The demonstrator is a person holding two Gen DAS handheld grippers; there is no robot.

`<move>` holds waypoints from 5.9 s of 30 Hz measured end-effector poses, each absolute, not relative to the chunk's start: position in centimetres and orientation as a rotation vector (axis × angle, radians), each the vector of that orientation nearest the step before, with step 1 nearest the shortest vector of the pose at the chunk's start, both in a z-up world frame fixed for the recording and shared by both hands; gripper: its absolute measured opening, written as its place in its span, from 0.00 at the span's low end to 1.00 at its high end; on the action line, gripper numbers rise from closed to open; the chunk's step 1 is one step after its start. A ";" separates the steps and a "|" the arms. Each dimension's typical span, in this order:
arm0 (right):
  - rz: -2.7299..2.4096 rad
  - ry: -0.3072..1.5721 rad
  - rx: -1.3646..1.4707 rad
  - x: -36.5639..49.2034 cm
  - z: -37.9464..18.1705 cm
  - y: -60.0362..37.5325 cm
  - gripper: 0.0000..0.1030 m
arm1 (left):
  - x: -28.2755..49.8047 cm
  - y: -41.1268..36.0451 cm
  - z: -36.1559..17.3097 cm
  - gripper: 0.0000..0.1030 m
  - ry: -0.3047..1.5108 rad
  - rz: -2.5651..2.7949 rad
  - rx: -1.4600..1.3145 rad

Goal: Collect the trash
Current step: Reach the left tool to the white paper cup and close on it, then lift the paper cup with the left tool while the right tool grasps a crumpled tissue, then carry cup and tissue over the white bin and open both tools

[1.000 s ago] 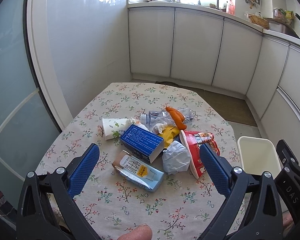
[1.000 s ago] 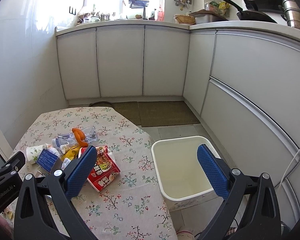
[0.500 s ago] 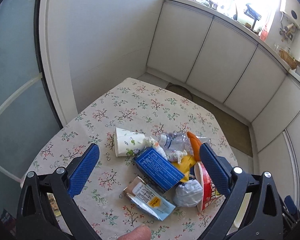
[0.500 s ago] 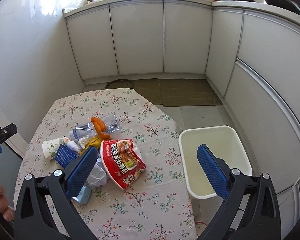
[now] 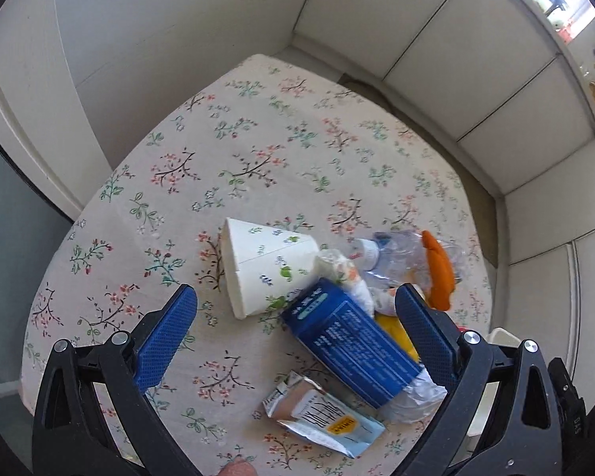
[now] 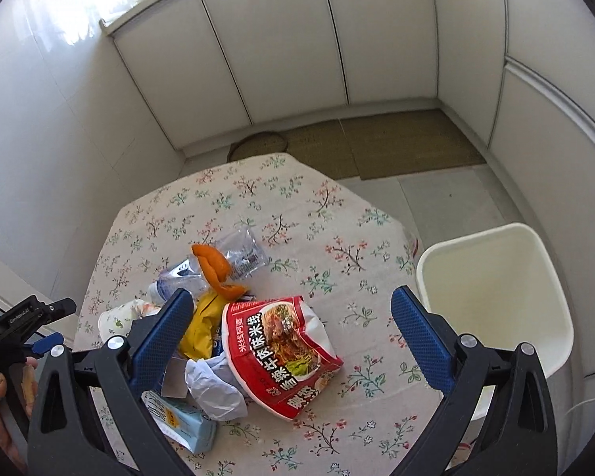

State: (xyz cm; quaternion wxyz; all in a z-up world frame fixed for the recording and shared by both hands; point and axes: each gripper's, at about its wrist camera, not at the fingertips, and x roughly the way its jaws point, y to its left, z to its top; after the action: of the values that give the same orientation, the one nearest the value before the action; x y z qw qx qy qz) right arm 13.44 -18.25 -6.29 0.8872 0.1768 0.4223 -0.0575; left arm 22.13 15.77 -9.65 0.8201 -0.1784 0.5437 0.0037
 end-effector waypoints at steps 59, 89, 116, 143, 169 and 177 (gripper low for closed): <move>0.352 1.356 0.106 29.3 -14.1 2.8 0.52 | 18.1 19.7 -2.0 0.02 0.850 -0.054 -0.391; 0.337 1.233 -0.013 28.4 -14.6 5.2 0.28 | 18.2 20.6 -2.2 0.02 0.845 -0.004 -0.422; 0.171 0.515 0.182 14.3 0.5 -6.4 0.28 | 12.0 11.3 3.2 0.02 0.445 -0.074 -0.310; -0.336 0.438 0.211 7.9 1.7 -24.0 0.29 | 11.3 -5.0 3.9 0.02 0.416 -0.394 -0.207; -0.620 0.516 0.381 1.6 -1.6 -38.9 0.70 | 10.0 -21.0 -0.7 0.02 0.595 -0.757 -0.067; -0.781 0.503 0.377 -1.1 -2.1 -42.4 0.76 | 10.3 -24.9 -3.4 0.03 0.690 -0.898 -0.052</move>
State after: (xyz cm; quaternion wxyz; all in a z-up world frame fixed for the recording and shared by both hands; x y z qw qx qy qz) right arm -1.14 -42.36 -2.10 0.8769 0.1809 0.2409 -0.3745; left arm 10.26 -24.95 -3.38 0.8437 -0.0248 0.3266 -0.4252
